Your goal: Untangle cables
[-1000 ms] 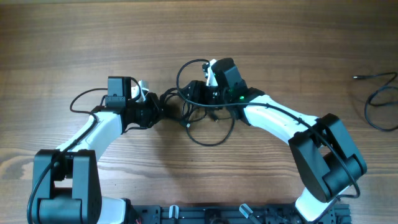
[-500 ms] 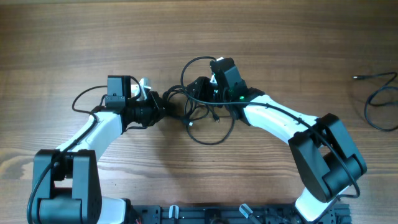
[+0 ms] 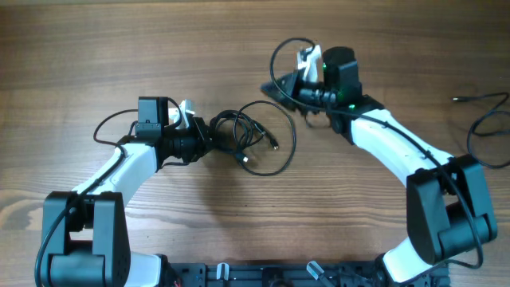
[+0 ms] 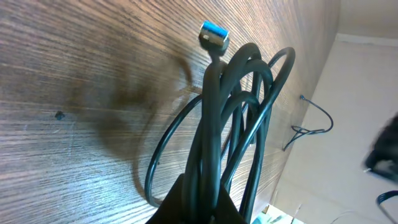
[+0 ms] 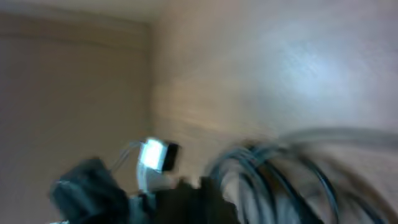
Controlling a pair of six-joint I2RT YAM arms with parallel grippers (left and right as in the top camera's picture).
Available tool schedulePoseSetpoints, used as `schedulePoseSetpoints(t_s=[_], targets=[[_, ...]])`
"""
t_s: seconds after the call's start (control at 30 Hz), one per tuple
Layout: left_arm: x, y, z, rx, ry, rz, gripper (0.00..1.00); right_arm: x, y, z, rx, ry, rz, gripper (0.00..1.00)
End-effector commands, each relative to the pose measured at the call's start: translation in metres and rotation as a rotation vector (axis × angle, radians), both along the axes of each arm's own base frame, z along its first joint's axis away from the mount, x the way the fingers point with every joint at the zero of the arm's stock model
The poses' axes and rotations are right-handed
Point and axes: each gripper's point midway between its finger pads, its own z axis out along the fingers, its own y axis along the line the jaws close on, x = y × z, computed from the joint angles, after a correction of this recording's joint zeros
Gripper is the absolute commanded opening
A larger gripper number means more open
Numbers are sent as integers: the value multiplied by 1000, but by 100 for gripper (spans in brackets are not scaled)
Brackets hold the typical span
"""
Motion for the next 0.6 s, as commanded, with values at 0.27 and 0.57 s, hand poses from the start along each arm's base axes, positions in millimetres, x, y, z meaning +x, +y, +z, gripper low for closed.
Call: schedulePoseSetpoints(t_s=[0.27, 0.57], targets=[[-6, -30, 5, -10, -67, -110, 4, -23, 19, -55, -241, 44, -70, 74], [-8, -39, 7, -13, -81, -136, 4, -6, 17, -82, -276, 25, -117, 70]])
